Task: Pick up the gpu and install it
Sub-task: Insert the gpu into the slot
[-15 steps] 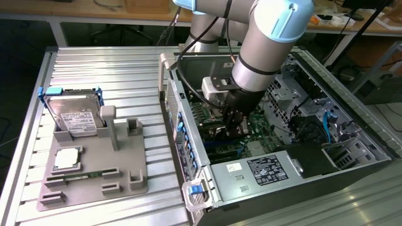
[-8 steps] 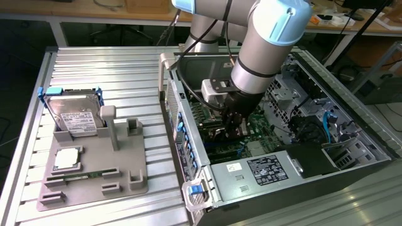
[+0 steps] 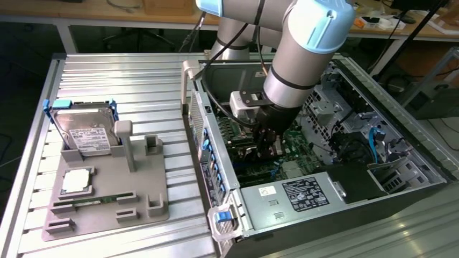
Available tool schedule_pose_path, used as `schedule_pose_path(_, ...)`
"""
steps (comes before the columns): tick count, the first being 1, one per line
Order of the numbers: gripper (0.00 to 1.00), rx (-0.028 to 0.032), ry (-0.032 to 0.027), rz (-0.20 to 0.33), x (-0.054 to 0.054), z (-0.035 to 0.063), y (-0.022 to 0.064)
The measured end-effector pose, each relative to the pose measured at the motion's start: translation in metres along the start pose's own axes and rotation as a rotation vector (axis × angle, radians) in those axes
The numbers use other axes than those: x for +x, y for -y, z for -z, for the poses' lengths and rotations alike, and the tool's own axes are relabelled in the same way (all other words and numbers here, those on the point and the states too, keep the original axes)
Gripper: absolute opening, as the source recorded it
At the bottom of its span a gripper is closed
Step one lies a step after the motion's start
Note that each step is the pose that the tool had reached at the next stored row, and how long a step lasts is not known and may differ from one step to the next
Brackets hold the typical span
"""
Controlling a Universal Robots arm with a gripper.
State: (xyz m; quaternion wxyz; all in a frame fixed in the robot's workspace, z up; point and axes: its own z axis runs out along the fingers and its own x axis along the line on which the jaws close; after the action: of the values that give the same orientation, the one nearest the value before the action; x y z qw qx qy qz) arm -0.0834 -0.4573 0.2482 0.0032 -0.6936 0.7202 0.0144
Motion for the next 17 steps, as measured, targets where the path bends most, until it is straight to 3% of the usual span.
schedule_pose_path(12, 0.27, 0.0, 0.0, 0.0, -0.0001, 0.0, 0.0)
schedule_pose_path(17, 0.27, 0.0001, -0.0045, 0.0, -0.0023, 0.0, -0.0001)
